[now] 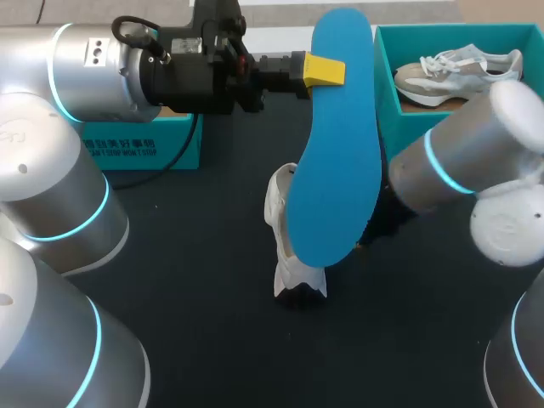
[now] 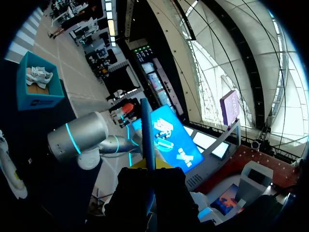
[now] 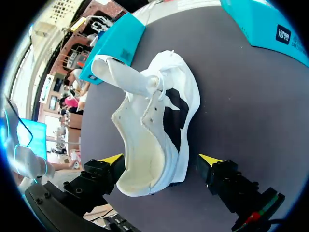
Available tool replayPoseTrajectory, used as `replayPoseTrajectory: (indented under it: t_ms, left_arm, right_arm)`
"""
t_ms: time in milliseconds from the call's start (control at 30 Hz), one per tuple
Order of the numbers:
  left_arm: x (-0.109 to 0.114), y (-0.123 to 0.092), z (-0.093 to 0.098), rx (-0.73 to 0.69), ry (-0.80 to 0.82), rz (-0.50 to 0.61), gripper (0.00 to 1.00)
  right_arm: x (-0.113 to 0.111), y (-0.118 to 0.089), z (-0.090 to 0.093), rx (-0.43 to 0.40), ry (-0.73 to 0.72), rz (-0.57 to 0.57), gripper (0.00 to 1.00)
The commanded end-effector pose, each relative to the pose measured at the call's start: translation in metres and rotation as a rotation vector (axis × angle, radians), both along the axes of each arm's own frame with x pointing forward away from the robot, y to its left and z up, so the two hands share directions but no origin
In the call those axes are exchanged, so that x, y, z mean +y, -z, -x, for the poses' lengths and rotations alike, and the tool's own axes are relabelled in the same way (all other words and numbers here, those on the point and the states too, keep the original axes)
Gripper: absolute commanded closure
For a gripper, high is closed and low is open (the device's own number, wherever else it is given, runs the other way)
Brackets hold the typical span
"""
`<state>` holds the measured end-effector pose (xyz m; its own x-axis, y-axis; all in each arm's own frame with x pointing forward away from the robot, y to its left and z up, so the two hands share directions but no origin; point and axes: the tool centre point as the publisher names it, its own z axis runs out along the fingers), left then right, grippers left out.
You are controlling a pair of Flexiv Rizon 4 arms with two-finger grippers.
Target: Take the shoe out of the shoebox, open the shoe tongue, remove and reinsert the insole, then place the shoe into the shoebox
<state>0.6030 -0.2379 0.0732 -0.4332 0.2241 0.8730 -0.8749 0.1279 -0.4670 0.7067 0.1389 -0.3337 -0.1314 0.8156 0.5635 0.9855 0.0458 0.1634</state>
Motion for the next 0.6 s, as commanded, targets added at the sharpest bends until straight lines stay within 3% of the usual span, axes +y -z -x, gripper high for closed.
replayPoseTrajectory:
  t_ms: [33,400,600]
  left_arm:
    - [0.0,0.002,0.002,0.001,-0.003,0.001,1.0]
    - [0.0,0.002,0.002,0.001,-0.003,0.001,1.0]
    - [0.0,0.002,0.002,0.001,-0.003,0.001,1.0]
  right_arm:
    - [-0.019,-0.013,0.005,0.011,-0.033,-0.136,0.0]
    - [-0.019,-0.013,0.005,0.011,-0.033,-0.136,0.0]
    - [-0.032,-0.043,0.003,-0.019,0.023,-0.251,0.0]
